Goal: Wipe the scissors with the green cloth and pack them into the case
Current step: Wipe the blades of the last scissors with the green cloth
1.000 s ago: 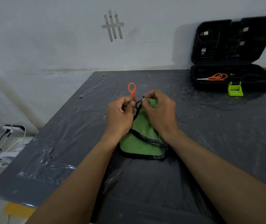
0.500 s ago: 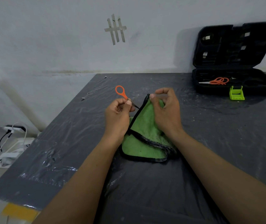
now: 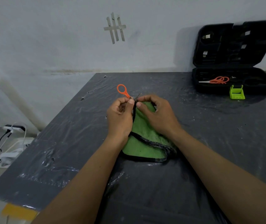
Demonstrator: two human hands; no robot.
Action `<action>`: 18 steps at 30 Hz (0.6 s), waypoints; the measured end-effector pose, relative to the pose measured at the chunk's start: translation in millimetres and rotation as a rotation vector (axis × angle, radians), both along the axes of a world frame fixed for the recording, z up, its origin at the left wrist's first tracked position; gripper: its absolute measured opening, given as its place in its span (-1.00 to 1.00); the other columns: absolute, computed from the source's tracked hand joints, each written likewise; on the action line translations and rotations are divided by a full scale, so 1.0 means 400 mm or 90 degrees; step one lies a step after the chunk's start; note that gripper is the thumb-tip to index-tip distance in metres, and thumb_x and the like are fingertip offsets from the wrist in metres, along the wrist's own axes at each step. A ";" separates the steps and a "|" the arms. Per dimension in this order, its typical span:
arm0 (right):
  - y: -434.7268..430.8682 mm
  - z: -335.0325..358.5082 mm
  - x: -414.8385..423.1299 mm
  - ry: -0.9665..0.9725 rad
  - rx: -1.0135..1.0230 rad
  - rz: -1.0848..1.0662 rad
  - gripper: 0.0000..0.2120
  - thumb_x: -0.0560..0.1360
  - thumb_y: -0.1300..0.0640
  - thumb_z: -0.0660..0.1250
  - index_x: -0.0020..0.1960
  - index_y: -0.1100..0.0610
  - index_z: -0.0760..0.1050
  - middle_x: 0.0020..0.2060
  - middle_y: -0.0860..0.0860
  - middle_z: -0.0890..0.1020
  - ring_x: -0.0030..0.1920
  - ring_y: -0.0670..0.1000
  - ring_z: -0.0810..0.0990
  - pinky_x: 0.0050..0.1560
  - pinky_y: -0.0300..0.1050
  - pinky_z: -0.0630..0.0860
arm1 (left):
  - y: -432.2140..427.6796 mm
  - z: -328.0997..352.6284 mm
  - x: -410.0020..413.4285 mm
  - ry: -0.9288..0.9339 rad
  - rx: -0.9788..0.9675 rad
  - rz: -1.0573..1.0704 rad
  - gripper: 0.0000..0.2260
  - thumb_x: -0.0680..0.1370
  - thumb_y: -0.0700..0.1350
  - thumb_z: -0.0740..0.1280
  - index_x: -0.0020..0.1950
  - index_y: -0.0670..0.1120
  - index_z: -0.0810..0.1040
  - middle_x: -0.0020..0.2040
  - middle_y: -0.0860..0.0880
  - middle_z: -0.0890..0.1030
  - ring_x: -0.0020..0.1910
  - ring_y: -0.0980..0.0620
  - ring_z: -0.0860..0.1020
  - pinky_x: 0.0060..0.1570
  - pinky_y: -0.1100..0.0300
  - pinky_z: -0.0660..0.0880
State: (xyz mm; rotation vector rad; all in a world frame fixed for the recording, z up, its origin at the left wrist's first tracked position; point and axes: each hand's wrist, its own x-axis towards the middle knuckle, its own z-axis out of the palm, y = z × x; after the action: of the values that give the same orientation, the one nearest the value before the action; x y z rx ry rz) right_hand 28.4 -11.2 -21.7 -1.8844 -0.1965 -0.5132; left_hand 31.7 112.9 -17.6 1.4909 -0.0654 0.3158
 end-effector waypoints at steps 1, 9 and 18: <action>0.001 0.000 -0.001 0.000 -0.021 -0.004 -0.84 0.50 0.04 0.39 0.04 0.07 0.60 -0.02 -0.06 0.65 0.03 -0.14 0.59 0.07 -0.26 0.49 | -0.001 0.000 0.000 0.003 -0.008 -0.002 -0.92 0.54 -0.14 0.34 -0.12 0.01 0.59 -0.15 0.00 0.65 -0.18 0.10 0.57 -0.12 0.16 0.47; 0.006 0.005 -0.007 -0.012 -0.051 -0.010 -0.89 0.52 0.09 0.37 -0.03 0.12 0.60 -0.10 -0.06 0.66 -0.05 -0.13 0.60 0.00 -0.25 0.49 | -0.012 0.006 -0.009 0.006 -0.026 0.001 -0.91 0.54 -0.20 0.34 0.01 -0.17 0.60 -0.14 -0.06 0.64 -0.17 0.08 0.55 -0.07 0.13 0.49; 0.010 0.010 -0.005 -0.016 -0.096 -0.029 -0.91 0.51 0.09 0.38 -0.11 0.11 0.59 -0.17 -0.06 0.63 -0.13 -0.12 0.55 -0.16 -0.46 0.36 | -0.008 0.004 -0.002 0.025 -0.038 0.025 -0.91 0.54 -0.20 0.34 -0.13 -0.04 0.60 -0.22 -0.02 0.61 -0.27 0.12 0.52 -0.25 0.30 0.47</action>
State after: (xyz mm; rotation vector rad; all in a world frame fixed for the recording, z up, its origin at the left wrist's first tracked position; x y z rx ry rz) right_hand 26.3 -7.2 -17.6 -2.0339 -0.2154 -0.5666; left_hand 30.8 109.9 -15.9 1.4398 0.0040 0.3179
